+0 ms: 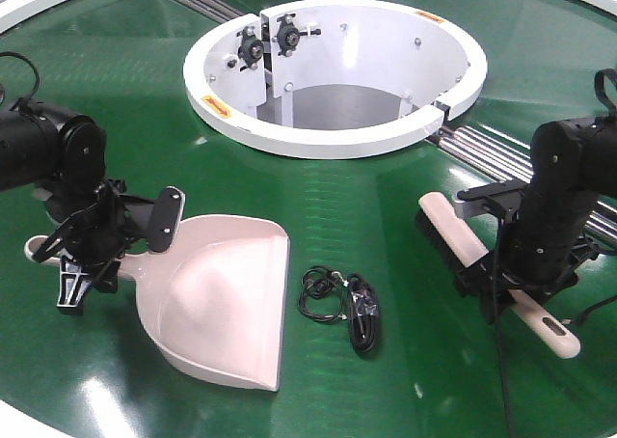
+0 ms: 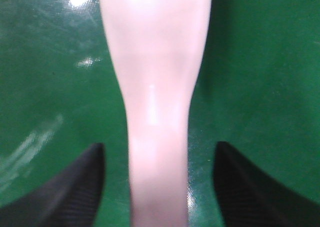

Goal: Clean and inspect green conveyor with broom and dustpan
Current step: 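Grasp the pink brush handle with the right gripper and lift it, then bring the brush bristles behind the black cable with the right gripper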

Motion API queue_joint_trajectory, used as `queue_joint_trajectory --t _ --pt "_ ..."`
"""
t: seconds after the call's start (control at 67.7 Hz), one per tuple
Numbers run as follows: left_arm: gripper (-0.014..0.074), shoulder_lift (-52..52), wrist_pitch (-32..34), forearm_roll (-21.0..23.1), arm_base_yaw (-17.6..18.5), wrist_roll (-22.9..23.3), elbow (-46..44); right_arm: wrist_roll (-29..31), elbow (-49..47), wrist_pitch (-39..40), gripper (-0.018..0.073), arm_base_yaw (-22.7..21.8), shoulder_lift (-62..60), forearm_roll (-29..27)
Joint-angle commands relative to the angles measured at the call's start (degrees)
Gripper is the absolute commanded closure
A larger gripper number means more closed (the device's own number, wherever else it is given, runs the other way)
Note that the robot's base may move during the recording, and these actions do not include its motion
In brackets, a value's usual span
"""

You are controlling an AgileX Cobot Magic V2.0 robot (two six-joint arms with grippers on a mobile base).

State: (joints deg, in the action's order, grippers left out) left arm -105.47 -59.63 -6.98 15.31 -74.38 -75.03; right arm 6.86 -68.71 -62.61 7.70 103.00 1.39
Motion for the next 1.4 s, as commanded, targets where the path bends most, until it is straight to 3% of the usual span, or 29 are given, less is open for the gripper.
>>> queue_joint_trajectory --t 0.0,0.251,0.546,0.827,1.182,1.388 --pt "0.0604 2.5 0.7 0.1 0.5 0.7 -1.6 0.1 -1.6 0.3 0.0309 0.0 -1.8 0.6" --pt "0.0604 2.5 0.7 0.1 0.5 0.7 -1.6 1.2 -1.6 0.7 0.0577 0.0 -1.3 0.6" --pt "0.0604 2.5 0.7 0.1 0.5 0.7 -1.6 -4.6 -1.6 0.7 0.0564 0.1 -10.3 0.4" --pt "0.0604 2.5 0.7 0.1 0.5 0.7 -1.6 -11.3 -1.6 -11.2 0.0564 0.7 -16.6 -2.6" --pt "0.0604 2.5 0.7 0.1 0.5 0.7 -1.6 -28.9 -1.4 -11.1 0.0564 17.1 -15.1 -1.4" --pt "0.0604 2.5 0.7 0.1 0.5 0.7 -1.6 -32.9 -1.1 -11.2 0.0564 20.7 -11.6 -3.1"
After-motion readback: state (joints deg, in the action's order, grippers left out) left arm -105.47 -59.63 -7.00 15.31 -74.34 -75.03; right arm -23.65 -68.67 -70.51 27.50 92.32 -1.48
